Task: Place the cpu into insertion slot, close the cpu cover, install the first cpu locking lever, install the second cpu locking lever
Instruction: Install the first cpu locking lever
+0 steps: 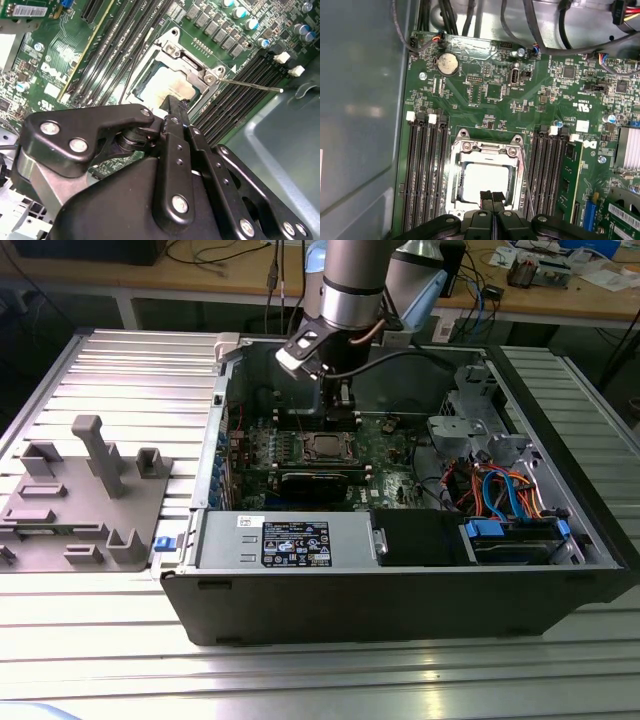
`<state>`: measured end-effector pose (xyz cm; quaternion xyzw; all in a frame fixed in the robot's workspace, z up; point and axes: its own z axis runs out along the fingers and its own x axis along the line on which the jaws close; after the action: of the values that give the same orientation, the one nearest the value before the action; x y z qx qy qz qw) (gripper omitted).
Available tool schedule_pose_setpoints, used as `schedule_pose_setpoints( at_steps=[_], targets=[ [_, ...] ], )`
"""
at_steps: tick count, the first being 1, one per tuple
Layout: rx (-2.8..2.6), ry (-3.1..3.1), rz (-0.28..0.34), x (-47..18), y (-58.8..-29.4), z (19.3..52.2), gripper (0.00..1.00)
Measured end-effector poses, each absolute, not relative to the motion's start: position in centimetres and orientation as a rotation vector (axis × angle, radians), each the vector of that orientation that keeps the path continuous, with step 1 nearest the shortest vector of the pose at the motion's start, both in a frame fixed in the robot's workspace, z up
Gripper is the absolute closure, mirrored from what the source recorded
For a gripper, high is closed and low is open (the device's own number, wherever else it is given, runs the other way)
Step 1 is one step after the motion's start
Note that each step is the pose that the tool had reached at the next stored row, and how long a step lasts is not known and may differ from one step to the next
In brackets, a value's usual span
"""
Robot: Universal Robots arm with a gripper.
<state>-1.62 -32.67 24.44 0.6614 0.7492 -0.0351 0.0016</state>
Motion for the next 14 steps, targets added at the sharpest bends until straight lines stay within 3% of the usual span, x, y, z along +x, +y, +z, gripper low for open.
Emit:
schedule_pose_setpoints(
  at_steps=[14],
  targets=[
    [1.949,2.452,-0.111,-1.63,-32.67,24.44,0.89]
  ],
)
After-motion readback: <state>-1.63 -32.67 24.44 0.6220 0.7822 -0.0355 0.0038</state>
